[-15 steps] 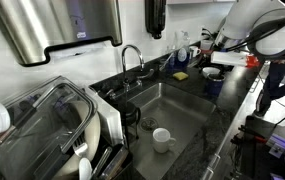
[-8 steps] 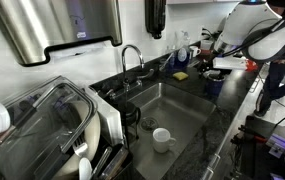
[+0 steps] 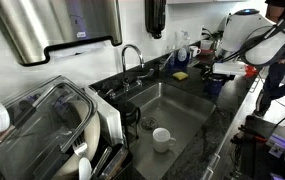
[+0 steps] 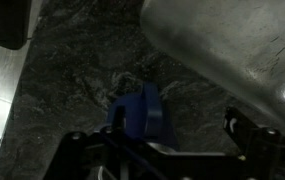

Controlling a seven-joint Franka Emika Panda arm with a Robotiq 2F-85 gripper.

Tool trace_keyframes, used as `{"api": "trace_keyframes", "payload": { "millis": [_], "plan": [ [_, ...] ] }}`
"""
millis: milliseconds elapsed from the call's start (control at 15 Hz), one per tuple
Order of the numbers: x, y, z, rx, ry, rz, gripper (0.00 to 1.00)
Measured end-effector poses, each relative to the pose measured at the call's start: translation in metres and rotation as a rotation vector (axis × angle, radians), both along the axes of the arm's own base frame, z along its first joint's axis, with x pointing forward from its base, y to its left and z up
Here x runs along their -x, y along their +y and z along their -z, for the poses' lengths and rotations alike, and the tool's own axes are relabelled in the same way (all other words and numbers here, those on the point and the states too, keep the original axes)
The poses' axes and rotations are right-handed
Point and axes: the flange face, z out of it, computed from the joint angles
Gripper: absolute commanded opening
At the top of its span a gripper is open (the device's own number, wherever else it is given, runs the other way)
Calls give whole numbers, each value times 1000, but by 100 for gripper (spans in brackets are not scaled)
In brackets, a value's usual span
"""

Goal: Turn off the faucet of the sink. Pick up the blue cup and slightly move it forward.

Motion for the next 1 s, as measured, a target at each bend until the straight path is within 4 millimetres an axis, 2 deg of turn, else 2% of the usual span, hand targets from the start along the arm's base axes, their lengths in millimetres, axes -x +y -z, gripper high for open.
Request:
{"api": "trace_keyframes", "payload": {
  "millis": [133,200,267,600,867,1000],
  "plan": [
    [1,1,9,-6,18,17,100],
    [2,1,13,-8,27,27,75],
    [2,2,17,-7,34,38,74],
    [6,-1,30,3,52,97,38],
    [9,-6,33,1,55,125,10],
    [10,-8,33,0,54,132,1]
  ]
}}
